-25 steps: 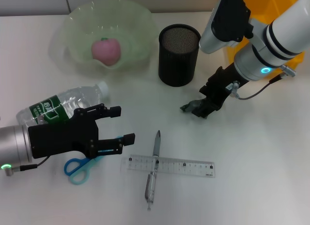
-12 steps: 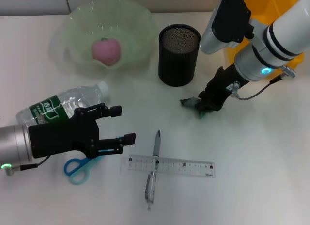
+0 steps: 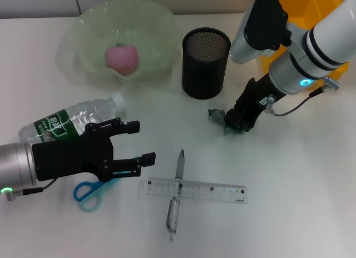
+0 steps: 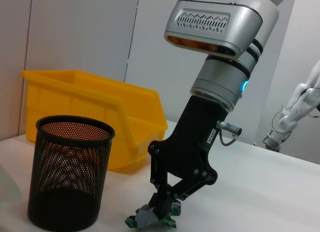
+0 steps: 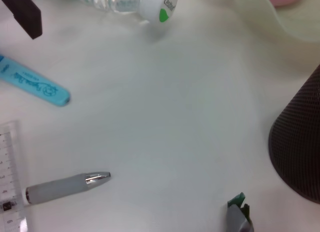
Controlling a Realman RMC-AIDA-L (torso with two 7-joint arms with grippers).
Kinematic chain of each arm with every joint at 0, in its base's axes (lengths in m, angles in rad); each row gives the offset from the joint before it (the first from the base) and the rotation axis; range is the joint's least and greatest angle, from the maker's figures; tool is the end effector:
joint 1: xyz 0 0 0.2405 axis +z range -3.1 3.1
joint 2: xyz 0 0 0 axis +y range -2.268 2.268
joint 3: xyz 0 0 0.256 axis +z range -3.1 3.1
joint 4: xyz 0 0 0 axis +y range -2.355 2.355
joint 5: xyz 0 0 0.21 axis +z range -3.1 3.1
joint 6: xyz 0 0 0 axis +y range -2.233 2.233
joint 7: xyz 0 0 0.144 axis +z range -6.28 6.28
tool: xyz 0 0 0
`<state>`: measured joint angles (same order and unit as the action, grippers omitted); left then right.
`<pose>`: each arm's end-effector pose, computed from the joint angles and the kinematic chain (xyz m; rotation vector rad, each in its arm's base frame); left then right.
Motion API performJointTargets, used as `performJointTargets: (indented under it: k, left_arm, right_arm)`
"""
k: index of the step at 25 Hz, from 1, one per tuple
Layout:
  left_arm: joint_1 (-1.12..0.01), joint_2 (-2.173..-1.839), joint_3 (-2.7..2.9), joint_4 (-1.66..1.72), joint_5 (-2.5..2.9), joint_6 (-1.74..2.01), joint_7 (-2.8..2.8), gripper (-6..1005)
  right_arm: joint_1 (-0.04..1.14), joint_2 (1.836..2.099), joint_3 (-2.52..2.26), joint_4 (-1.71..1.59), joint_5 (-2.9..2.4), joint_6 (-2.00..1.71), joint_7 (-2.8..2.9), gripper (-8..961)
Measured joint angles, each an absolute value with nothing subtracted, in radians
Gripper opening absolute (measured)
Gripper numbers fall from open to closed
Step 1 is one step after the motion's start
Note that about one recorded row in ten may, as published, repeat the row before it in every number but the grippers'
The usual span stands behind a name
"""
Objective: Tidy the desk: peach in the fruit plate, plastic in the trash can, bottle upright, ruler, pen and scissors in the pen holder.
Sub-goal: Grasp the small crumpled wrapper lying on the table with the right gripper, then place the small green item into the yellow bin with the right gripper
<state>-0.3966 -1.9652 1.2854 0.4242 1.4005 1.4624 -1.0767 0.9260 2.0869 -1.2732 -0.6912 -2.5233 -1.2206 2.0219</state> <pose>-0.2901 0.2841 -0.0281 -2.7557 -0.5127 -0.7930 0.1800 0.4055 -0.0638 -2.8484 0.4408 -0.5020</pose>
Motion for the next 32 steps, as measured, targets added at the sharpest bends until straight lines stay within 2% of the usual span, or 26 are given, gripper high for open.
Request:
performJointTargets:
  k: [4,25,32]
  left_arm:
    - [-0.395,-1.965,1.285,0.424,1.401,1.464,-1.077,794]
    - [-0.394,-1.966,1.285,0.420,1.400,1.463,-1.078,789]
    - [-0.395,-1.966,1.285,0.423,1.400,1.463,-1.082,788]
  right_arm:
    - [0.926,2.086,-1.273,-0.692,-2.523,-1.222,2.022,6]
    - [0.923,2.085,-1.266,-0.712,-2.520,-1.234,2.025,6]
    - [0.805,2.080,-1.264,-0.886,-2.397,-1.289,2.001,4]
